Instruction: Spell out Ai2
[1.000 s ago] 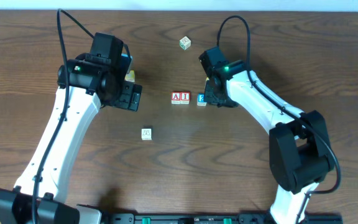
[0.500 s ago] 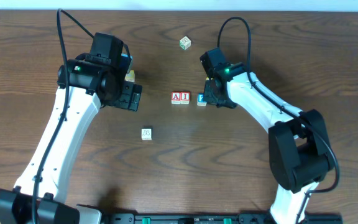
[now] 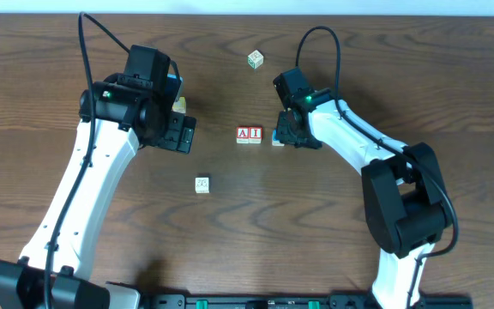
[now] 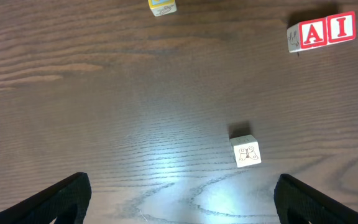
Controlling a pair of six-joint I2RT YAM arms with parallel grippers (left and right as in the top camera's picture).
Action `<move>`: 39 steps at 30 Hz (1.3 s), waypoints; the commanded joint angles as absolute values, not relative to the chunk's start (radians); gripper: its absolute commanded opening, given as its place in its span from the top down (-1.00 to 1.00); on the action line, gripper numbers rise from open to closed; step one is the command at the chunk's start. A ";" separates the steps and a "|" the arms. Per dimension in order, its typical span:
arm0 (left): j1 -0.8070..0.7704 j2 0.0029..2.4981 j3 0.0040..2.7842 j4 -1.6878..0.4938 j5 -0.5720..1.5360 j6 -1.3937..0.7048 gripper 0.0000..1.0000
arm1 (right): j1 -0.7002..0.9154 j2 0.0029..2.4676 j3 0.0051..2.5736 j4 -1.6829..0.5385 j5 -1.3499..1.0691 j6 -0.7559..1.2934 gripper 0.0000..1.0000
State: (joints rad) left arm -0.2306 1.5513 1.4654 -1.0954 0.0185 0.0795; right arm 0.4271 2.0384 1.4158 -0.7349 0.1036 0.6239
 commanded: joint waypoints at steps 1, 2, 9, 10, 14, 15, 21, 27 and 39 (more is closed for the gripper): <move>-0.229 1.559 1.465 -1.097 0.007 0.090 -0.91 | 0.432 2.050 1.411 -0.732 0.101 0.627 0.28; -0.229 1.559 1.465 -1.097 0.007 0.090 -0.91 | 0.432 2.050 1.411 -0.732 0.100 0.627 0.25; -0.229 1.559 1.465 -1.097 0.007 0.090 -0.91 | 0.432 2.050 1.411 -0.729 0.097 0.623 0.21; -0.229 1.559 1.465 -1.097 0.007 0.090 -0.91 | 0.432 2.050 1.411 -0.727 0.097 0.623 0.21; -0.229 1.559 1.465 -1.097 0.007 0.090 -0.91 | 0.434 2.050 1.411 -0.710 0.096 0.622 0.23; -0.229 1.559 1.465 -1.098 0.007 0.090 -0.91 | 0.434 2.050 1.411 -0.709 0.097 0.622 0.24; -0.229 1.559 1.465 -1.097 0.007 0.090 -0.91 | 0.434 2.061 1.411 -0.701 0.089 0.620 0.25; -0.229 1.559 1.465 -1.097 0.007 0.090 -0.91 | 0.437 2.061 1.411 -0.688 0.071 0.619 0.16; -0.229 1.559 1.465 -1.097 0.007 0.090 -0.91 | 0.441 2.062 1.411 -0.654 0.075 0.605 0.16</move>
State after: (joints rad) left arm -0.2306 1.5513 1.4654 -1.0954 0.0185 0.0795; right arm 0.4335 2.0544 1.4158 -0.6582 0.0742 0.6170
